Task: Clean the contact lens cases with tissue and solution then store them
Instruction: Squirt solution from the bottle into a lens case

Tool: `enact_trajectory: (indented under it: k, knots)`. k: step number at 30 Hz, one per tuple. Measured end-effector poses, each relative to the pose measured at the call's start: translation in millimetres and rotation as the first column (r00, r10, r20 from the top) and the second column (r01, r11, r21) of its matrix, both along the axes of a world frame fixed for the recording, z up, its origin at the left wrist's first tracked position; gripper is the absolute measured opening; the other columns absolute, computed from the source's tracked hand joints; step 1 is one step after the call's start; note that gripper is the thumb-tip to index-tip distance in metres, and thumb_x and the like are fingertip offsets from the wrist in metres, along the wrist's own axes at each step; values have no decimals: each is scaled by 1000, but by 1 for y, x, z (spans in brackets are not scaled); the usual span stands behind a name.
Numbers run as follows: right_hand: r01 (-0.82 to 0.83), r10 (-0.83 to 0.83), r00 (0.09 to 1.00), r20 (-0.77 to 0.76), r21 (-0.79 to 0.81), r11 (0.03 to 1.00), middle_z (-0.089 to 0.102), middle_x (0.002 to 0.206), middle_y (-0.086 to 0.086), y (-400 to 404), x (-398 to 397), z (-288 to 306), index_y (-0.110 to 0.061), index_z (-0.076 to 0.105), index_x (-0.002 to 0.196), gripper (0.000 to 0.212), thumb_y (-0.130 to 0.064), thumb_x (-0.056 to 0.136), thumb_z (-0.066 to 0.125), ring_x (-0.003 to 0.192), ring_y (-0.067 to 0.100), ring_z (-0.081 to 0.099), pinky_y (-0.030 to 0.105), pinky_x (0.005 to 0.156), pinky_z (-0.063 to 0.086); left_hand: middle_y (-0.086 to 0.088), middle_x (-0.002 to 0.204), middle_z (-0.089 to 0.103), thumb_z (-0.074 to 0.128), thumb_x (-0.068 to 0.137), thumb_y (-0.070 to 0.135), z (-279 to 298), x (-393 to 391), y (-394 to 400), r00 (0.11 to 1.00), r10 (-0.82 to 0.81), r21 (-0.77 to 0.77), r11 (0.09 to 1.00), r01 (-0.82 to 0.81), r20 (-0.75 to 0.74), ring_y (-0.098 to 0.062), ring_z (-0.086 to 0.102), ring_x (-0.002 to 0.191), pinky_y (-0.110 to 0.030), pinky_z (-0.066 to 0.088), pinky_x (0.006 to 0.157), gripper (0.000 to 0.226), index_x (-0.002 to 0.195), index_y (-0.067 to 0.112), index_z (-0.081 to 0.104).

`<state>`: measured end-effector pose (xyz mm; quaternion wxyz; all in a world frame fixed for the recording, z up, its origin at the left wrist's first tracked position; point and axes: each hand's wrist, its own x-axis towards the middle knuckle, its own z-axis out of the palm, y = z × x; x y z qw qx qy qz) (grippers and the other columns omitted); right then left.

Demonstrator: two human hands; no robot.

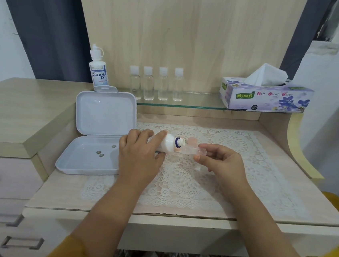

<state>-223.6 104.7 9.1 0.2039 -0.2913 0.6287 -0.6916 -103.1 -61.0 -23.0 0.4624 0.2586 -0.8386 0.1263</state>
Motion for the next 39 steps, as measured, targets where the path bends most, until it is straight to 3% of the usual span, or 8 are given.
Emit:
enact_trajectory:
  k: [6,39]
  knots:
    - [1,-1,1000,12,5,1000,72,77,-2,0,-1,-1,-10,73,96,28,1,71,80,64,-1,65,9,55,45,2,99,66,82,66,33,0,0,-1,1000,15,-3,1000,-15,15,-21,46,92,-35,28,80,49,113,27,67]
    - [-21,21,1000,3,-1,1000,73,82,5,1,-1,-2,-6,72,98,29,2,71,79,64,1,65,9,55,45,-1,102,67,81,65,24,1,0,0,1000,-9,-23,1000,8,-12,-21,43,92,-35,28,80,49,112,25,68]
